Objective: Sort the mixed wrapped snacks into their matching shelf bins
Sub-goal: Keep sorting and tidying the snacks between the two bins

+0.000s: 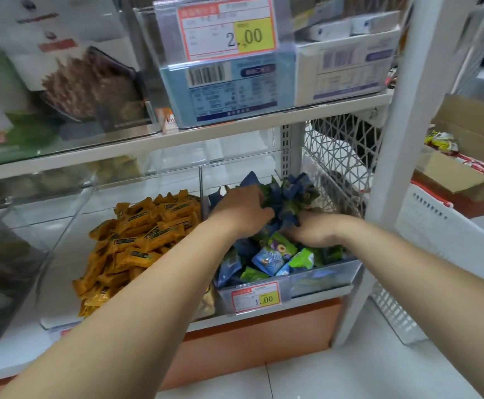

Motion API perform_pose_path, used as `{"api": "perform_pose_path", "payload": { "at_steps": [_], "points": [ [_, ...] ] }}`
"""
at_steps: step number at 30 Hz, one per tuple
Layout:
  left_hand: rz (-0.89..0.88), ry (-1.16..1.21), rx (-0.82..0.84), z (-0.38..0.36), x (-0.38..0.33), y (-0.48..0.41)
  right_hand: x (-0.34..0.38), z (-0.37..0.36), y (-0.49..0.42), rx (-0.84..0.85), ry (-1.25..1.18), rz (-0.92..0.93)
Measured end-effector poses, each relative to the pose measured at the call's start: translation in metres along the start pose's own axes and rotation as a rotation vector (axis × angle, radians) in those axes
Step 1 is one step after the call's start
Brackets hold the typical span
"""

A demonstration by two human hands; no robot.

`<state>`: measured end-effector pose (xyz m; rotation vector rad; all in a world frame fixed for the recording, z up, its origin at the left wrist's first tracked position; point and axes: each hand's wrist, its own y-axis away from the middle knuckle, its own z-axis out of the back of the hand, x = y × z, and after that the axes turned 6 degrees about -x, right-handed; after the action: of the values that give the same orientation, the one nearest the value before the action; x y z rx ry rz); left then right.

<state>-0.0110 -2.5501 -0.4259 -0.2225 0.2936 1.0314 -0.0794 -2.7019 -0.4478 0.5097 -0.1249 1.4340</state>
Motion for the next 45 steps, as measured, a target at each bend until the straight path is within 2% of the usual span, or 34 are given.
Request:
{"api": "perform_pose_path", "payload": {
  "at_steps": [6, 11, 16, 20, 25, 30, 34, 37, 41, 45],
  "points": [
    [0.094, -0.205, 0.245, -0.032, -0.001, -0.041, -0.003, -0.002, -0.024, -0.003, -0.19, -0.146],
    [0.142, -0.055, 0.43, -0.035, -0.005, -0.054, -0.009, -0.001, -0.03, -0.008, -0.379, -0.174],
    [0.185, 0.301, 0.332, -0.041, 0.003, -0.047, -0.015, -0.007, -0.035, -0.153, -0.763, -0.303],
    [0.353, 0.616, 0.343, -0.041, 0.011, -0.045, -0.018, -0.012, -0.034, -0.22, -0.926, -0.328],
    [0.46, 0.955, 0.177, -0.042, 0.01, -0.04, -0.011, -0.01, -0.033, -0.274, -1.286, -0.35],
    [0.425, 1.307, 0.054, -0.032, 0.012, -0.035, -0.007, 0.004, -0.029, -0.275, -1.57, -0.289],
    [0.405, 1.436, 0.037, -0.019, 0.015, -0.032, -0.009, 0.014, -0.025, -0.281, -1.616, -0.211],
    [0.344, 1.341, 0.003, -0.008, 0.016, -0.027, -0.011, 0.014, -0.023, -0.264, -1.655, -0.171],
    [0.227, 1.005, -0.094, -0.006, 0.018, -0.021, -0.009, 0.011, -0.019, -0.29, -1.561, -0.083],
    [0.108, 0.721, -0.099, -0.01, 0.015, -0.012, -0.005, 0.006, -0.014, -0.305, -1.427, 0.006]
  ]
}}
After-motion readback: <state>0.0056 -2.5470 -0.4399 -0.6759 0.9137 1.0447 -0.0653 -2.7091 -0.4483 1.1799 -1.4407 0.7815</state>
